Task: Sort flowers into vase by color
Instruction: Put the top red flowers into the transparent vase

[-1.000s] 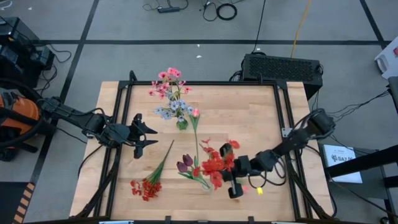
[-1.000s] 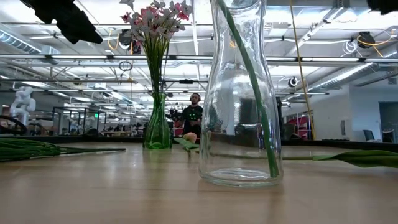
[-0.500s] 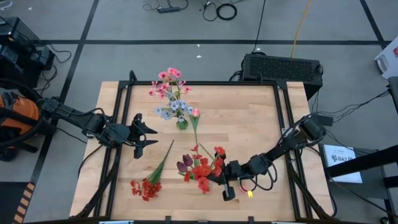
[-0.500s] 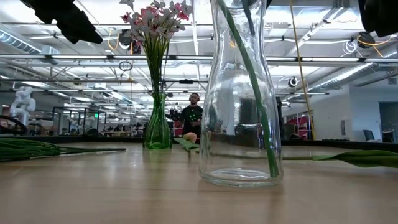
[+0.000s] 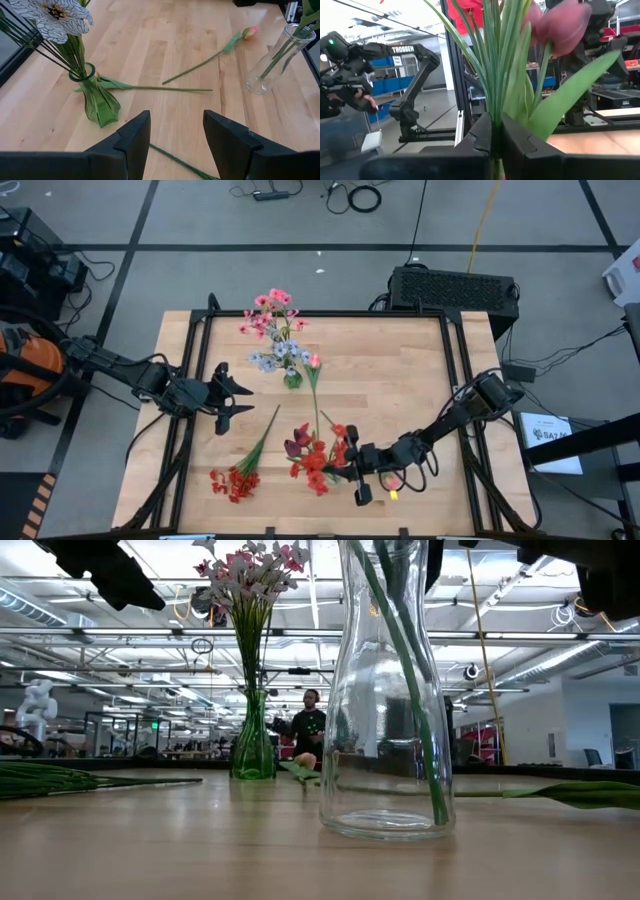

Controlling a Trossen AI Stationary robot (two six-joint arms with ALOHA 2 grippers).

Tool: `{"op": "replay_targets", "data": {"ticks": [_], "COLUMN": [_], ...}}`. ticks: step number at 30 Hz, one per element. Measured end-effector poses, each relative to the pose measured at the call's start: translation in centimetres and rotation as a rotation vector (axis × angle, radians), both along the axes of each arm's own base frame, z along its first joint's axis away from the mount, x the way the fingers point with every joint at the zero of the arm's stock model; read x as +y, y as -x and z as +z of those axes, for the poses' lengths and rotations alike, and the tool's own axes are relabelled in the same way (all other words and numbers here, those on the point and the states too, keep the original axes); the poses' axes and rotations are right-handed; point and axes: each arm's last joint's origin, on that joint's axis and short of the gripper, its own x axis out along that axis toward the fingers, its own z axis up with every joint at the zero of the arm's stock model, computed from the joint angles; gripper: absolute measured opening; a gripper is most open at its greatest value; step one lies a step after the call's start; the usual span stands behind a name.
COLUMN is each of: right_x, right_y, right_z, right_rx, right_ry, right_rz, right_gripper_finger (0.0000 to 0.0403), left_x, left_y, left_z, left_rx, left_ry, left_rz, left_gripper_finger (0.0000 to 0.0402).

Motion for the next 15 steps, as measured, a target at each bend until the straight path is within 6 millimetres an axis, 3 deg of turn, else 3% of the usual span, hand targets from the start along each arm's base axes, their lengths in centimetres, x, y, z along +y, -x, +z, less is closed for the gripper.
{"op": "replay_targets", "data": {"ticks": [15], "right_x": [0.05], "right_y": [-0.04], "right_z": [-0.25], "right_rx": [0.037], "right_ry": [-0.096], "right_rz": [0.027], "right_gripper_finger": [0.0054], "left_x": [0.0], "left_y": [0.0], "left_z": [0.0], "left_rx": [0.0], "left_ry": [0.001], "left_rz": [0.001], "left_gripper_finger": [0.0189]}}
